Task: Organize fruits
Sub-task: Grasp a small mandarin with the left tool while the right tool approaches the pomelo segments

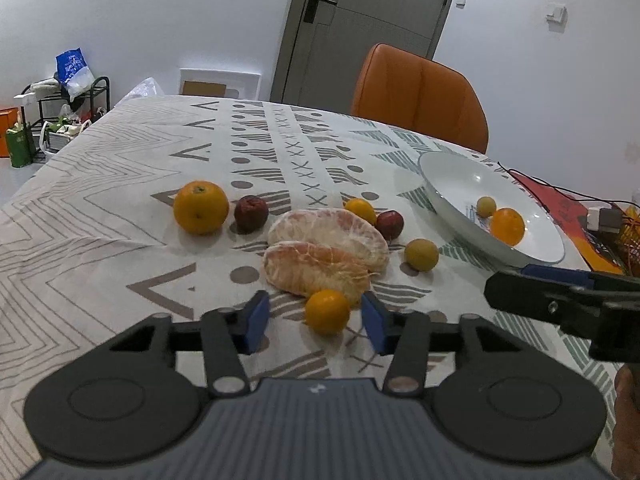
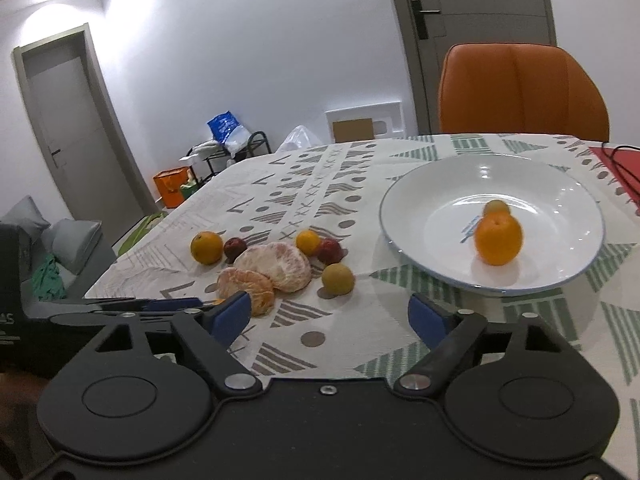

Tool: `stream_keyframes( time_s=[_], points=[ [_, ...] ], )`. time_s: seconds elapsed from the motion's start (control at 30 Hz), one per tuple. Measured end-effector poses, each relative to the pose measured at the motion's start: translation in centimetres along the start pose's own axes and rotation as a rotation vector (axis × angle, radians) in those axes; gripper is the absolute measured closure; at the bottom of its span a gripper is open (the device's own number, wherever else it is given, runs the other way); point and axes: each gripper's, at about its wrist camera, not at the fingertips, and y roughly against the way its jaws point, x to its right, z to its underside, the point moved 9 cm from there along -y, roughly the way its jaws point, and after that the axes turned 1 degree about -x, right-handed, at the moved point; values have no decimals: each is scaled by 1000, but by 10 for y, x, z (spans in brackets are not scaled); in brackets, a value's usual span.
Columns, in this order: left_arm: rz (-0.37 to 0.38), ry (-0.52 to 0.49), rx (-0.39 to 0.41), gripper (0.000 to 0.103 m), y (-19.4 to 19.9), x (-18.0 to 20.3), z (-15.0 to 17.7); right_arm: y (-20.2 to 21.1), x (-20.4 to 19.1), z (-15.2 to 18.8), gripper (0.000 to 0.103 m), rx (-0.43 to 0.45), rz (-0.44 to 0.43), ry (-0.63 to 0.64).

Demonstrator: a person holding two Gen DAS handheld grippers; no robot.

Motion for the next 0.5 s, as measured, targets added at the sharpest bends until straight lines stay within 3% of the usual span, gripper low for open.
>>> stream_keyframes(
  time_s=[0.07,0.2,0.5],
  points=[
    [1,6,1,81,-1,-2,-1,-4,-3,1,26,-10,-9,2],
    [-4,20,1,81,0,-9,-4,-14,-11,2,27,-30,-24,14],
    [-40,66,11,81,11,-37,-8,-40,-36,2,41,-78,-78,49]
  ],
)
